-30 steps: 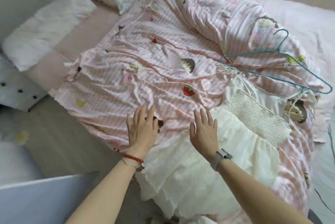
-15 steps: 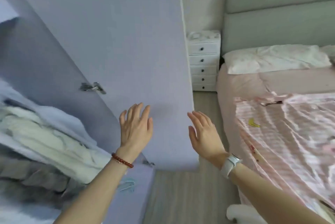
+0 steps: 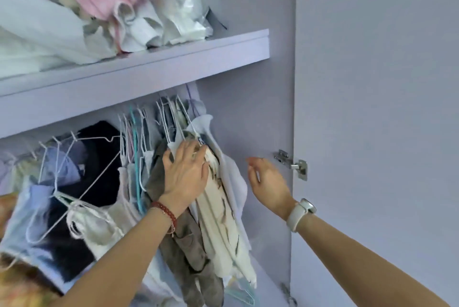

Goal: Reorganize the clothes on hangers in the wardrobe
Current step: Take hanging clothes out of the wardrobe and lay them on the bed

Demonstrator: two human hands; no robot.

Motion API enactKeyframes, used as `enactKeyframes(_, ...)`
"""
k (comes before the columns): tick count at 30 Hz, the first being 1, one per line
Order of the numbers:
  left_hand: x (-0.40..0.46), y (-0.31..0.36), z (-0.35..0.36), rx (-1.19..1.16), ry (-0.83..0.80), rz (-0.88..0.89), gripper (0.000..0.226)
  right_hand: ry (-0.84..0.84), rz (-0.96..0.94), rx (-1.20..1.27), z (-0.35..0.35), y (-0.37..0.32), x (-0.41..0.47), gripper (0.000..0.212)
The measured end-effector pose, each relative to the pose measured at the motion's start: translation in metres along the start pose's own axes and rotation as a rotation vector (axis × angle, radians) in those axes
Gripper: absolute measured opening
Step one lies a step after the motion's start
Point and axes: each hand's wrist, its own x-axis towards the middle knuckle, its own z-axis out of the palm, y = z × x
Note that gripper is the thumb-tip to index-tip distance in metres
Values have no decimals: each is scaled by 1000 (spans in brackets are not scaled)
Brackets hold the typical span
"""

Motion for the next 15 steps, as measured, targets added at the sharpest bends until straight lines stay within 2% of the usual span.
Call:
enactKeyframes(6,27,-22,41,5,-183,-134,51,-181,-87,-22,37,-20,103,25)
enactKeyframes(10,22,-30,59,24,-150,-142,51,-284,-66,-119,64,-26,146,34)
enactKeyframes(15,17,-36,65,-7,-152,-179,52,-262,-64,-222,83,-24,173,43)
